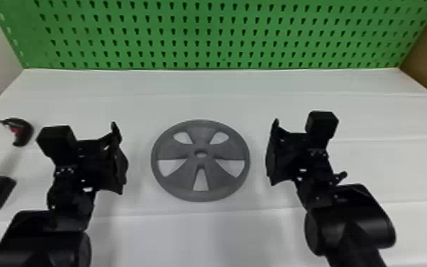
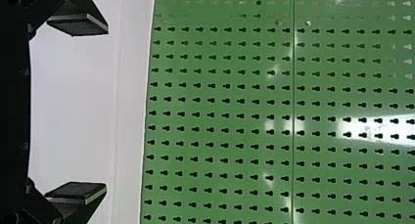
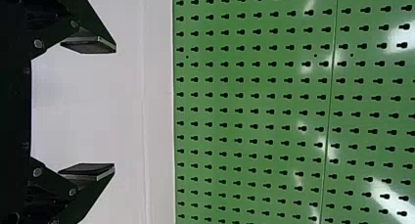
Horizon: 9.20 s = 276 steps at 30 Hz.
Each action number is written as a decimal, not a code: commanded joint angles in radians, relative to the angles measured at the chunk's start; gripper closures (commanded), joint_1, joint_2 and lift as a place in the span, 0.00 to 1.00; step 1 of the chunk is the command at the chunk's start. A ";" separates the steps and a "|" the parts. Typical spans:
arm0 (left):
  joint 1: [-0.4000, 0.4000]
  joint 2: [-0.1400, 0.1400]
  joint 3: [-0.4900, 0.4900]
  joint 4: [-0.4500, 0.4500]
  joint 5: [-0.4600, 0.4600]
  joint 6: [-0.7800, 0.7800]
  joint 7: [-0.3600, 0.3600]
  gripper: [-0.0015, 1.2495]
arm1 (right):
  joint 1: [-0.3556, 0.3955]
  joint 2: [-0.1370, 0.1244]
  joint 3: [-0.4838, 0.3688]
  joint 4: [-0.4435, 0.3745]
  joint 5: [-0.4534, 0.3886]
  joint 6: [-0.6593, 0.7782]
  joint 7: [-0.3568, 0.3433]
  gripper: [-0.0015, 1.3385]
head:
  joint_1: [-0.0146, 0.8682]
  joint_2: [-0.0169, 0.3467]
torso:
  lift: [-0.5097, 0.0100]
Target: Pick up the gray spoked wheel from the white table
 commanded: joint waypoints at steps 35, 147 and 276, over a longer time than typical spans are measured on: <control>-0.001 0.000 0.006 0.000 0.003 0.002 0.000 0.12 | -0.029 -0.002 0.006 -0.008 -0.043 0.054 0.000 0.30 | 0.88 0.05 | 0.80; -0.057 0.021 -0.044 0.029 -0.025 0.006 0.000 0.12 | -0.971 -0.157 0.179 1.009 -1.106 1.307 -0.661 0.30 | 0.88 0.05 | 0.80; -0.049 0.028 -0.037 0.031 -0.015 0.002 0.003 0.12 | -0.833 0.020 0.368 0.943 -1.565 0.843 -0.960 0.30 | 0.88 0.05 | 0.80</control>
